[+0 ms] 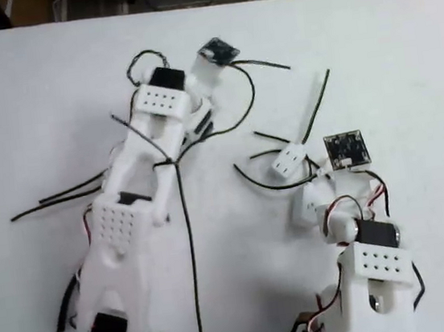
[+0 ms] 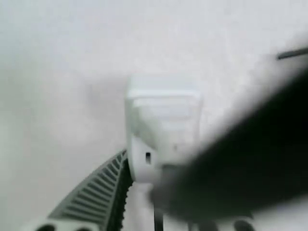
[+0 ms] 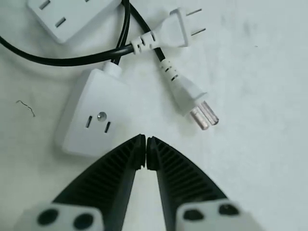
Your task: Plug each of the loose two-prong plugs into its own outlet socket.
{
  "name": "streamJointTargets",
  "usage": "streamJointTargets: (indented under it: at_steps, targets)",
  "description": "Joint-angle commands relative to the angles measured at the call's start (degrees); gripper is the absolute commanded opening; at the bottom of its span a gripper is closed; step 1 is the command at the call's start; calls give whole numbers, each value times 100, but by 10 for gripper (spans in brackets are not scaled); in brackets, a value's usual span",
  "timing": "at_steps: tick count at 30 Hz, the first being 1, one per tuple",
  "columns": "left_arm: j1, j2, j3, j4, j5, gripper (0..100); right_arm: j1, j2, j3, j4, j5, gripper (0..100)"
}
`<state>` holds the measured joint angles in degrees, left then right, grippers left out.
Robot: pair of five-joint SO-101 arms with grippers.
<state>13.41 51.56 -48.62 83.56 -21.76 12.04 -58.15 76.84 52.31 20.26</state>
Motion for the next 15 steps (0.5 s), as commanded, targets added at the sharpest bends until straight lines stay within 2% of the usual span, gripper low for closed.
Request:
streamJointTargets:
  at_steps: [1,5,10,12,15]
  targets:
    - [-22,462,-1538,-158,-18,24,31,-75,-26,-92,-44,20]
    - [-277,1147,-2549,-220,-18,24,31,-66,-26,-101,-44,20]
    - [-690,1921,-3297,-949,-88,25,31,-66,-26,-101,-44,23]
    - [-804,2123,-3455,-1275,-413,28,31,-57,-26,-101,-44,23]
    - [-892,2281,-3596,-1582,-1442,65,31,-48,-26,-101,-35,24]
